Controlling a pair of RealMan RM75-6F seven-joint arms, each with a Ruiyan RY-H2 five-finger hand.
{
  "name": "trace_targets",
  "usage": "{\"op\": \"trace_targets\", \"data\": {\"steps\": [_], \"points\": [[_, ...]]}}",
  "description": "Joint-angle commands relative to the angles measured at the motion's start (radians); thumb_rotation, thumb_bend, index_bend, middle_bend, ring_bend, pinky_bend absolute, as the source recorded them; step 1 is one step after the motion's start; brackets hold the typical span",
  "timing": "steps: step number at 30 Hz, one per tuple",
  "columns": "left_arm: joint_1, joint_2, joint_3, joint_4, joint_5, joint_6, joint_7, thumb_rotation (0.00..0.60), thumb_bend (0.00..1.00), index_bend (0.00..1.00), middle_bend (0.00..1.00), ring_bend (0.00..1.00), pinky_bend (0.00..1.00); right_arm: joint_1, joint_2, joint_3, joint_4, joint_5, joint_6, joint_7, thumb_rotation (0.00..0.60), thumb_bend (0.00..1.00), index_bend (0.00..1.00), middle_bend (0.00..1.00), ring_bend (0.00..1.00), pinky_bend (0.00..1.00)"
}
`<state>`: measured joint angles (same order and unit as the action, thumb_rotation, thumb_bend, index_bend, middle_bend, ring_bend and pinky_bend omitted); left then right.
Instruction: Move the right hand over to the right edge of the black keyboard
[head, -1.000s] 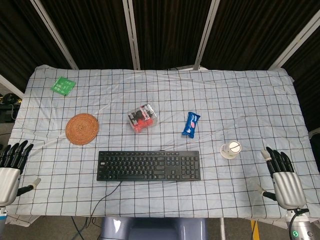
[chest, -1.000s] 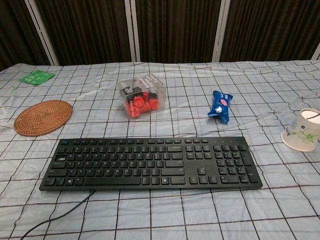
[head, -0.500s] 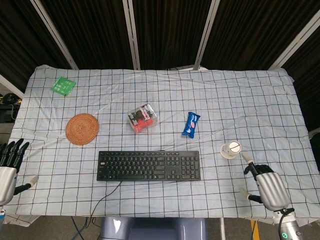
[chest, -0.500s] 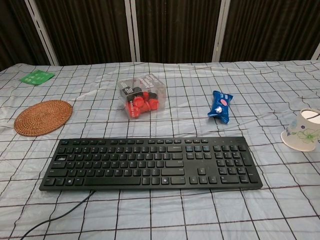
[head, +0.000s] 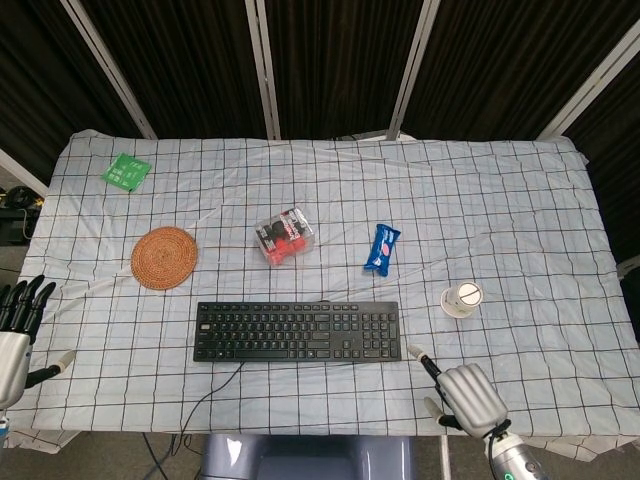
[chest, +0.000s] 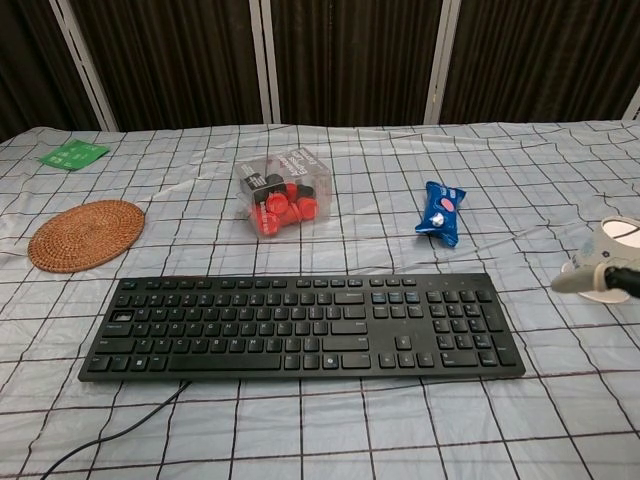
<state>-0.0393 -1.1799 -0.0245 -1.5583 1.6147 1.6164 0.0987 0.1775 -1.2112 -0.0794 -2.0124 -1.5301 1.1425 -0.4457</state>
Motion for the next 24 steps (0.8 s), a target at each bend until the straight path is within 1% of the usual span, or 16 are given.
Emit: {"op": "trace_targets", "data": {"steps": [1, 11, 24], "points": [[0.0, 0.0, -0.001, 0.002, 0.001, 0.001, 0.003, 0.6, 0.07, 0.0, 0.0, 0.0, 0.0, 0.021, -0.083, 0.007, -0.001, 0.11, -0.049, -0.101, 0.6, 0.42, 0.09, 0.91, 0.89, 0.76], [-0.002, -0.001, -0.002, 0.002, -0.003, -0.002, 0.004, 0.6, 0.07, 0.0, 0.0, 0.0, 0.0, 0.037, -0.158, 0.017, 0.035, 0.201, -0.056, -0.162, 0.6, 0.43, 0.11, 0.92, 0.89, 0.76], [-0.004, 0.0, -0.003, -0.001, -0.006, -0.007, 0.002, 0.6, 0.07, 0.0, 0.0, 0.0, 0.0, 0.071, -0.211, 0.049, 0.081, 0.314, -0.058, -0.199, 0.6, 0.44, 0.12, 0.92, 0.89, 0.76]]}}
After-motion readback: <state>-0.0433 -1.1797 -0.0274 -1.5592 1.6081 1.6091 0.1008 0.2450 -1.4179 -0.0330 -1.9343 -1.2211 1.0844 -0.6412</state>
